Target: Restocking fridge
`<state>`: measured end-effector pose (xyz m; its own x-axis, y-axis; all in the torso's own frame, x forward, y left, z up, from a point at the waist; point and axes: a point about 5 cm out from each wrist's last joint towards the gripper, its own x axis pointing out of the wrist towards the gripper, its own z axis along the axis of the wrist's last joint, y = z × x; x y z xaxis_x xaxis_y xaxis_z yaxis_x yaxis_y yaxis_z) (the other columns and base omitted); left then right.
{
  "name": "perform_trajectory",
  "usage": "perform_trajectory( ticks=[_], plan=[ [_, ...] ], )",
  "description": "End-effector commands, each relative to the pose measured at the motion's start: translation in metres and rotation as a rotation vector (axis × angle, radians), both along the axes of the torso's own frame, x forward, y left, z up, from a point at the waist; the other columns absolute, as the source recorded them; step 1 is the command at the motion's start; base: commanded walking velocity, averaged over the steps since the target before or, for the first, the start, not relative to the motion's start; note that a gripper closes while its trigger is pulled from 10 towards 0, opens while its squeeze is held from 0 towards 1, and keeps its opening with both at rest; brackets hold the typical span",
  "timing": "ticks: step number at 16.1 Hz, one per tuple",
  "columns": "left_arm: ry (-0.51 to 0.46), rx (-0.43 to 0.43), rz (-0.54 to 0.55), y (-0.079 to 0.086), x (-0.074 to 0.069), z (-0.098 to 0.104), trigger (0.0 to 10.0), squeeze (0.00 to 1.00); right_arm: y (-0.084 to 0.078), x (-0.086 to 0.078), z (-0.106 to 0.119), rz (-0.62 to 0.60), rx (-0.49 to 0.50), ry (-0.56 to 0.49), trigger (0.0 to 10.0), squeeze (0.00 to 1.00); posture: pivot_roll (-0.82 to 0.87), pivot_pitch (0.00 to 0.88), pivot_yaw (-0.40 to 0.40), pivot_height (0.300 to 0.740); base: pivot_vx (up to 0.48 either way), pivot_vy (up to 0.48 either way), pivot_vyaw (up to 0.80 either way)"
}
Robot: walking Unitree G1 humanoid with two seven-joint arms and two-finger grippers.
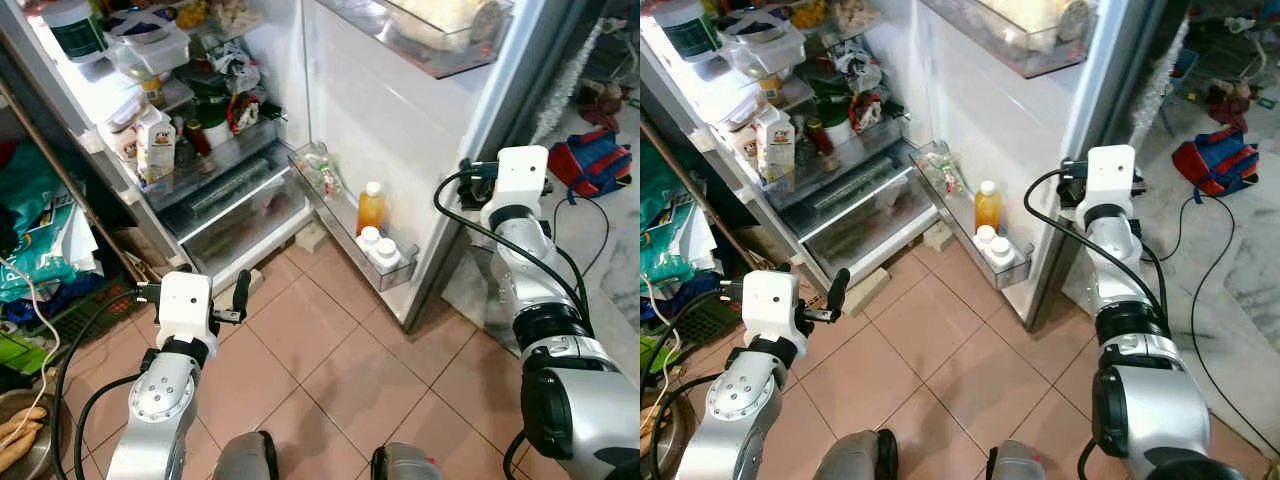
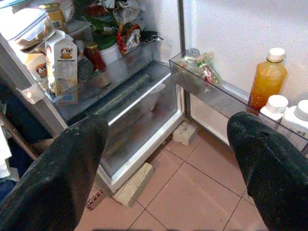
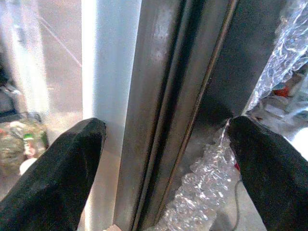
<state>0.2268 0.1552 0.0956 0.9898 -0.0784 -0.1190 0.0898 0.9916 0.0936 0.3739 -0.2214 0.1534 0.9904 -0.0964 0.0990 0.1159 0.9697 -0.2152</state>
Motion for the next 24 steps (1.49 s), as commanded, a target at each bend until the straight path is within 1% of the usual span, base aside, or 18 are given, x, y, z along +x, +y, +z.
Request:
perform_trajectory(
  ticks=[1,3,6,8,10,11,12,13,14,15,16,18,19,20,21,22,23,24],
  plan=[
    [0.0,0.012,0.002,0.003,-0.002,0.002,10.0,0.0,0.02,0.008,0.016,0.103,0.016,-0.064,10.0,0.0,0.14,0.147,0.045,0.74,0.0,0.0,0.0],
    [0.002,0.014,-0.001,0.002,-0.002,0.001,10.0,0.0,0.032,0.006,0.015,0.185,0.046,-0.077,10.0,0.0,0.13,0.145,0.047,0.74,0.0,0.0,0.0],
    [0.003,0.017,-0.007,0.002,-0.001,0.001,10.0,0.0,0.067,-0.004,0.015,0.436,0.128,-0.098,10.0,0.0,0.13,0.141,0.052,0.74,0.0,0.0,0.0],
    [0.004,0.015,-0.016,0.0,0.001,0.001,10.0,0.0,0.096,-0.019,0.011,0.623,0.173,-0.088,10.0,0.0,0.12,0.137,0.054,0.74,0.0,0.0,0.0],
    [-0.003,0.012,-0.024,-0.002,0.003,0.002,10.0,0.0,0.121,-0.041,0.007,0.805,0.211,-0.058,10.0,0.0,0.11,0.133,0.054,0.74,0.0,0.0,0.0],
    [-0.004,0.012,-0.026,-0.003,0.004,0.002,10.0,0.0,0.129,-0.051,0.005,0.862,0.226,-0.044,10.0,0.0,0.11,0.13,0.053,0.74,0.0,0.0,0.0],
    [-0.005,0.011,-0.026,-0.003,0.004,0.002,10.0,0.0,0.132,-0.059,0.003,0.874,0.226,-0.037,10.0,0.0,0.11,0.128,0.05,0.74,0.0,0.0,0.0],
    [-0.006,0.012,-0.026,-0.003,0.004,0.002,10.0,0.0,0.132,-0.061,0.002,0.874,0.226,-0.034,10.0,0.0,0.11,0.127,0.05,0.74,0.0,0.0,0.0],
    [-0.016,0.016,0.005,-0.002,0.004,0.003,10.0,0.0,0.127,-0.068,-0.005,0.796,0.157,-0.032,10.0,0.0,0.1,0.125,0.043,0.74,0.0,0.0,0.0],
    [-0.019,0.021,0.045,0.001,0.004,0.004,10.0,0.0,0.12,-0.071,-0.012,0.715,0.122,-0.037,10.0,0.0,0.1,0.122,0.039,0.74,0.0,0.0,0.0],
    [-0.022,0.028,0.078,0.003,0.005,0.004,10.0,0.0,0.111,-0.08,-0.019,0.64,0.091,-0.018,10.0,0.0,0.1,0.12,0.035,0.74,0.0,0.0,0.0],
    [-0.037,0.036,0.135,0.008,0.008,0.005,10.0,0.0,0.102,-0.088,-0.027,0.537,0.098,0.001,10.0,0.0,0.09,0.116,0.036,0.74,0.0,0.0,0.0],
    [-0.047,0.041,0.16,0.009,0.009,0.007,10.0,0.0,0.098,-0.089,-0.028,0.495,0.08,0.004,10.0,0.0,0.08,0.117,0.037,0.74,0.0,0.0,0.0],
    [-0.045,0.035,0.161,0.008,0.01,0.006,10.0,0.0,0.095,-0.09,-0.029,0.454,0.043,-0.003,10.0,0.0,0.08,0.112,0.034,0.74,0.0,0.0,0.64],
    [-0.048,0.021,0.124,0.003,0.012,0.006,10.0,0.0,0.091,-0.09,-0.033,0.419,0.049,0.015,10.0,0.0,0.07,0.108,0.032,0.74,0.0,0.0,0.8],
    [-0.066,0.038,0.084,-0.003,0.012,0.008,10.0,0.0,0.088,-0.089,-0.038,0.399,0.047,0.031,10.0,0.0,0.07,0.106,0.029,0.74,0.0,0.0,0.8],
    [-0.079,0.049,0.062,-0.007,0.013,0.01,10.0,0.0,0.087,-0.091,-0.043,0.392,0.04,0.047,10.0,0.0,0.07,0.106,0.028,0.74,0.0,0.0,0.8],
    [-0.075,0.038,0.055,-0.009,0.013,0.009,10.0,0.0,0.087,-0.092,-0.047,0.386,0.041,0.065,10.0,0.0,0.07,0.107,0.027,0.74,0.0,0.0,0.0]
  ],
)
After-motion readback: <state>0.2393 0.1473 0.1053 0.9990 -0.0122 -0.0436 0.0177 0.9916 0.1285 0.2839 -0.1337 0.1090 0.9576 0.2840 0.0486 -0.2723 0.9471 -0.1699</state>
